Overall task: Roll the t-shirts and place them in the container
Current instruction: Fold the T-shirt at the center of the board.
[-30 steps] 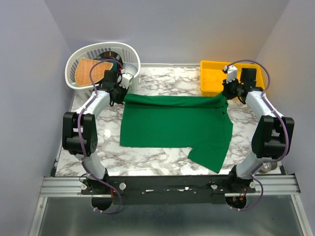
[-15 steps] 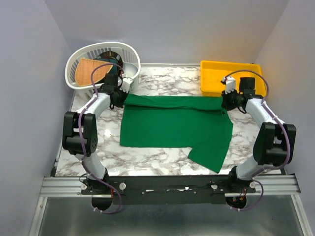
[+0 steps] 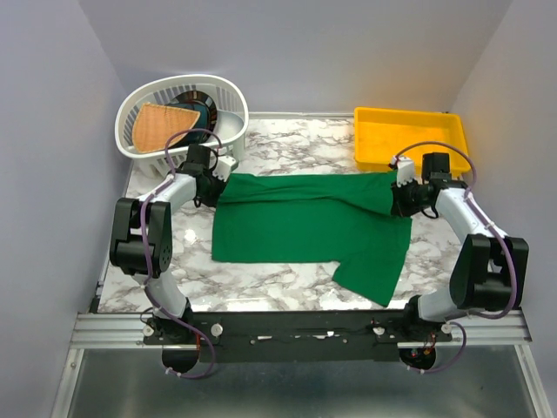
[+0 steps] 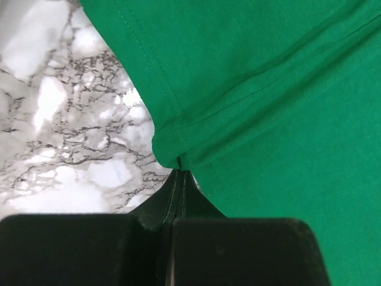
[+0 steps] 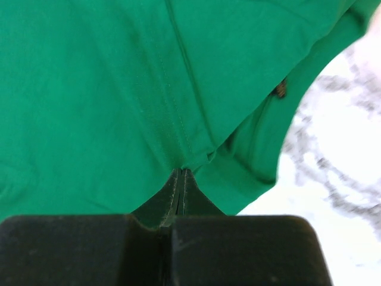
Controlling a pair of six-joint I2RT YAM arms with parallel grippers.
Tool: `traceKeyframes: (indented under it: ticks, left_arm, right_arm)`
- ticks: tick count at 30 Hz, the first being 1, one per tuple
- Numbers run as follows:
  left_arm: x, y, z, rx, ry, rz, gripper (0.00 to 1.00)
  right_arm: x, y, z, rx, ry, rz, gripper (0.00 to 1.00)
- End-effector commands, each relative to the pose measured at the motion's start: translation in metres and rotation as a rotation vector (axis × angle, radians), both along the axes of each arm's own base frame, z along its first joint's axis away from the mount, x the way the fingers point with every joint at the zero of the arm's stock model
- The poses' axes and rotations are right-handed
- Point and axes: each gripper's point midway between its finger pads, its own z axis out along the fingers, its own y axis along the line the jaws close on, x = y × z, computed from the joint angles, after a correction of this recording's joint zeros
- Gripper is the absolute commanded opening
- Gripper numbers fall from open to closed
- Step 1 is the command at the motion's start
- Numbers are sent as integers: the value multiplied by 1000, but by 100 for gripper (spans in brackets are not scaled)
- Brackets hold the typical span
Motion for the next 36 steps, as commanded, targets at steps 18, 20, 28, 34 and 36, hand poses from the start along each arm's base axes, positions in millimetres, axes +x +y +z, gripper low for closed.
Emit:
traceKeyframes:
  ticks: [18, 20, 28, 34, 36]
  left_arm:
    - [42, -19, 36, -89, -41, 34, 21]
    - [44, -20, 29, -84, -33, 29, 5]
    - [35, -26, 27, -90, -21, 19, 0]
    - [20, -28, 32, -93, -17, 15, 0]
    - [18, -27, 34, -92, -22, 18, 0]
  right_arm:
    - [82, 14, 39, 104, -91, 23, 49]
    - [89, 15, 31, 105, -69, 40, 49]
    - [108, 46, 12, 133, -42, 143, 52]
    - [106, 86, -6, 161, 21, 234, 55]
    - [106, 95, -10, 162, 32, 249, 55]
